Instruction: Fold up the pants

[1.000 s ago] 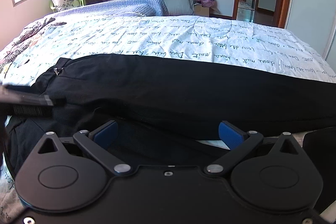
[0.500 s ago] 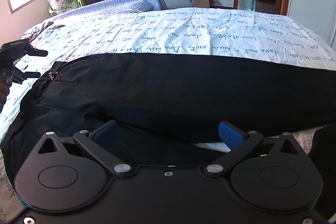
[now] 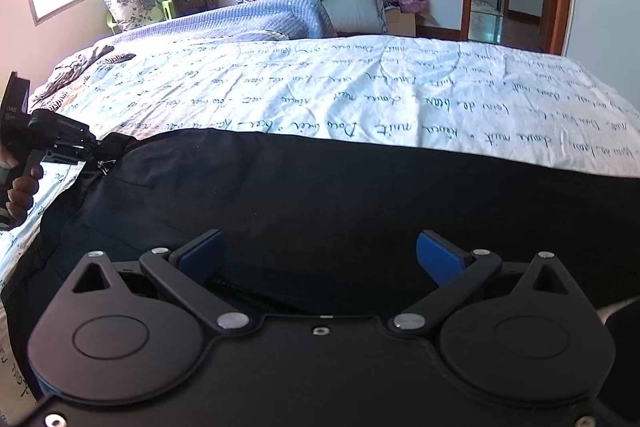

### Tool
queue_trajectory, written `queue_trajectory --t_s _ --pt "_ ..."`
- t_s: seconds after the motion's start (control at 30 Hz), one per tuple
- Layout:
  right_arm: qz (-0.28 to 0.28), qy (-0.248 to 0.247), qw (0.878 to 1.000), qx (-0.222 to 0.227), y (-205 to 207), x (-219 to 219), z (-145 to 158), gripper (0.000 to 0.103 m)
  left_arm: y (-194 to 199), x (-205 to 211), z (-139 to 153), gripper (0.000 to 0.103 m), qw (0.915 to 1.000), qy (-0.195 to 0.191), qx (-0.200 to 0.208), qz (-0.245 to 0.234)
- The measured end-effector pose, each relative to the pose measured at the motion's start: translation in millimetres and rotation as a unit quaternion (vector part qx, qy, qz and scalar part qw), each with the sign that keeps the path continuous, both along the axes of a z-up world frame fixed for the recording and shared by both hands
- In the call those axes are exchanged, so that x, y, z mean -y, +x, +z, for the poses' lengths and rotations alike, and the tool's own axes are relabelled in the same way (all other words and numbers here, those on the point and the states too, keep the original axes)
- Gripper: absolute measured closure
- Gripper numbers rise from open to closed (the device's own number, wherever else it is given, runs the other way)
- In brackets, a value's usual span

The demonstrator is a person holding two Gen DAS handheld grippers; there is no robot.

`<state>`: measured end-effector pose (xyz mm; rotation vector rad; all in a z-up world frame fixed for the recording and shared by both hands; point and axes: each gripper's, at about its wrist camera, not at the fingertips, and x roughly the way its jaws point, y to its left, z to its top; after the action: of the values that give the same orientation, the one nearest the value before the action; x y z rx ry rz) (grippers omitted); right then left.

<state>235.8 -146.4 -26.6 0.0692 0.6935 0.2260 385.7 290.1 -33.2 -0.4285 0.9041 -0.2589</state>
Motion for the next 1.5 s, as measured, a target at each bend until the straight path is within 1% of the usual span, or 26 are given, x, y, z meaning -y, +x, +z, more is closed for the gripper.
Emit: queue_trajectory --t_s 0.03,0.07,0.1,0.2,0.3,0.4,0.47,0.53,0.6,0.63,0.67,0.7,0.73,0.77,0.83,0.87,1.0,1.03,1.07,1.1,1.17,1.2,1.27,1.3,1.37,1.5 --pt "0.003 -0.003 1.0 0.001 1 -1 0 0.0 -2 2 5 0.085 0.9998 0.015 0.015 0.001" --pt "0.006 -0.006 1.0 0.001 3 -2 0 0.0 -6 4 11 0.093 0.9991 0.026 0.034 0.004" --pt "0.009 -0.008 1.0 0.001 5 -2 -1 0.0 -10 6 17 0.097 0.9982 0.031 0.051 0.003" --pt "0.038 0.001 0.999 0.008 17 0 2 0.0 -25 13 35 0.1 0.9949 0.034 0.093 -0.016" --pt "0.094 0.07 0.993 0.006 47 14 9 0.0 -38 27 49 0.101 0.9906 0.056 0.118 -0.041" --pt "0.131 0.163 0.977 -0.037 97 33 8 0.001 -47 35 57 0.101 0.9879 0.055 0.134 -0.055" --pt "0.154 0.197 0.965 -0.076 132 43 3 0.002 -52 36 62 0.101 0.9867 0.047 0.142 -0.062" --pt "0.169 0.194 0.961 -0.102 162 51 -1 0.002 -58 36 65 0.101 0.9857 0.044 0.147 -0.068" --pt "0.178 0.161 0.962 -0.129 190 59 -8 0.009 -62 36 67 0.101 0.9848 0.04 0.15 -0.078" --pt "0.186 0.15 0.96 -0.147 202 62 -13 0.023 -63 36 68 0.101 0.9845 0.04 0.15 -0.081" --pt "0.193 0.14 0.958 -0.162 212 65 -19 0.047 -64 36 68 0.101 0.9842 0.041 0.151 -0.083" --pt "0.197 0.126 0.957 -0.173 219 67 -23 0.059 -64 36 68 0.101 0.984 0.042 0.151 -0.085" --pt "0.206 0.106 0.956 -0.183 224 66 -27 0.082 -64 36 68 0.101 0.9841 0.043 0.15 -0.086" --pt "0.222 0.081 0.953 -0.189 228 64 -29 0.089 -63 35 67 0.101 0.9843 0.041 0.148 -0.087" --pt "0.248 0.038 0.946 -0.206 231 60 -33 0.088 -61 34 65 0.101 0.9848 0.037 0.146 -0.087" --pt "0.255 0.033 0.942 -0.215 234 62 -36 0.089 -60 33 63 0.101 0.9852 0.037 0.144 -0.086" --pt "0.263 0.0 0.944 -0.202 244 65 -29 0.088 -54 30 59 0.101 0.9872 0.03 0.136 -0.078" --pt "0.269 -0.004 0.941 -0.204 247 66 -29 0.085 -54 29 59 0.101 0.9874 0.028 0.135 -0.078" --pt "0.274 -0.007 0.938 -0.211 250 67 -32 0.076 -54 29 59 0.101 0.9873 0.026 0.135 -0.079" --pt "0.282 -0.006 0.932 -0.226 252 67 -35 0.071 -54 29 60 0.101 0.9872 0.025 0.136 -0.079" --pt "0.306 0.007 0.92 -0.243 250 65 -40 0.041 -54 29 61 0.101 0.9871 0.027 0.136 -0.079" --pt "0.313 0.015 0.918 -0.242 249 65 -40 0.036 -55 29 62 0.101 0.9869 0.028 0.137 -0.08" --pt "0.315 0.011 0.919 -0.235 249 60 -42 0.033 -55 30 62 0.101 0.9864 0.03 0.138 -0.084" --pt "0.314 0.006 0.922 -0.227 248 55 -43 0.036 -55 31 62 0.101 0.9864 0.031 0.138 -0.084" --pt "0.327 -0.033 0.924 -0.194 239 44 -41 0.098 -54 32 61 0.101 0.9872 0.032 0.135 -0.079" --pt "0.355 -0.07 0.917 -0.169 217 35 -17 0.099 -55 29 61 0.101 0.9882 0.028 0.133 -0.071"
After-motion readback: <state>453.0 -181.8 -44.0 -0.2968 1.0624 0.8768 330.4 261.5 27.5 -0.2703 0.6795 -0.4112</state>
